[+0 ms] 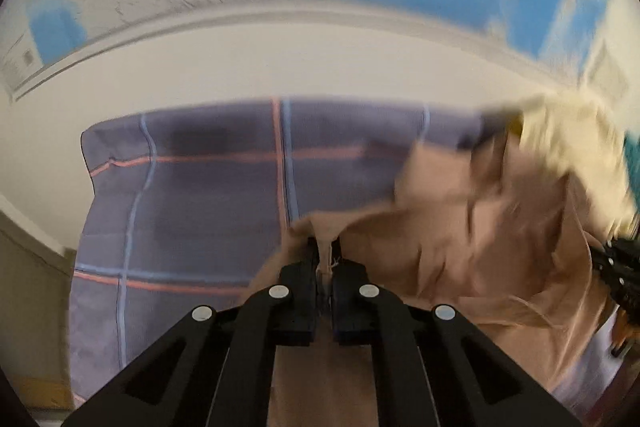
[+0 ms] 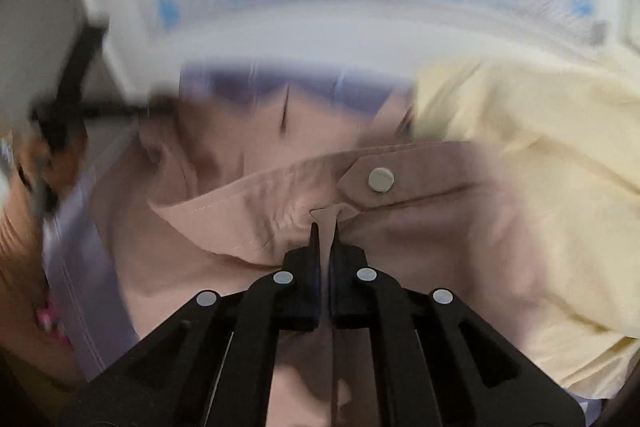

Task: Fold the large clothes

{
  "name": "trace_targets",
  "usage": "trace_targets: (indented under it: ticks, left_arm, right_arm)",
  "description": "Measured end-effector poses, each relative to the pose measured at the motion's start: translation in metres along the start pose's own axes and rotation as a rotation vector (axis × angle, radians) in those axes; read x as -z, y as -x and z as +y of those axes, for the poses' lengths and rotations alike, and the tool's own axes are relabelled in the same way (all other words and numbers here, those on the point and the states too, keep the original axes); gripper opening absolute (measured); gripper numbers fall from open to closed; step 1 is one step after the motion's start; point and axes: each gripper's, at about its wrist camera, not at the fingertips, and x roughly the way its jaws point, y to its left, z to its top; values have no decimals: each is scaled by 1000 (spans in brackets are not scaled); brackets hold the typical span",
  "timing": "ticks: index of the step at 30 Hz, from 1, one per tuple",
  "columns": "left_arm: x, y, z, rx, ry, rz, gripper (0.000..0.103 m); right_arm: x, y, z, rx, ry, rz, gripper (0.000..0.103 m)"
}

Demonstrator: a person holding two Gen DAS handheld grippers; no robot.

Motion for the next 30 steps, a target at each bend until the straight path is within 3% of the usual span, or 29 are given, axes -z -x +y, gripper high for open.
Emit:
trace_targets:
  ticks: [2, 3, 4, 8, 12, 14, 15, 17, 19, 21, 22, 23, 24, 25, 27, 30]
  left_arm:
    - [-10, 7, 4, -13, 32, -43, 11]
    - [-13, 9, 6, -16, 43, -54, 38]
    - [-15, 8, 6, 1, 50, -56, 55]
    - [2, 1, -11, 3, -67, -27, 62]
    - [40, -8, -26, -44, -207, 24, 71]
    - [56, -8, -26, -52, -230, 25, 76]
    - [64, -10, -26, -45, -246, 37, 76]
    - [73, -15, -24, -75, -265, 24, 67]
    - [78, -23, -16, -146, -248, 2, 34]
    - [77, -32, 0, -147, -160, 30, 15]
    - [76, -32, 9, -133, -120, 30, 15]
    - [76, -28, 17, -114, -75, 22, 18]
    - [78, -21, 24, -101, -37, 3, 30]
    - [79, -15, 30, -95, -7, -11, 54]
    - [90, 5, 44, -35, 50, -62, 63]
    - [107, 21, 51, 27, 66, -81, 76]
  right_arm:
    - [-12, 21, -18, 69, -82, -135, 3]
    - [-14, 24, -27, 67, -130, -163, 3]
    - [-16, 16, -37, 46, -182, -144, 4]
    - [-6, -32, -45, 29, -198, 11, 5]
    - [-4, -36, -38, 24, -180, 4, 5]
    - [-10, -29, -38, 14, -174, -17, 5]
    - [-12, -22, -39, 21, -168, -34, 5]
    - [-18, -26, -37, 33, -145, -31, 5]
    - [-20, -44, -35, 42, -121, 38, 13]
    - [-18, -49, -37, 28, -118, 74, 33]
    - [-18, -42, -35, 7, -106, 68, 42]
    - [-17, -28, -32, -4, -93, 31, 58]
    - [-13, -3, -29, -26, -75, -48, 74]
    - [-10, 13, -28, -32, -66, -97, 79]
    - [6, 51, -29, -33, -46, -172, 84]
    - [36, 75, -47, -2, -92, -167, 90]
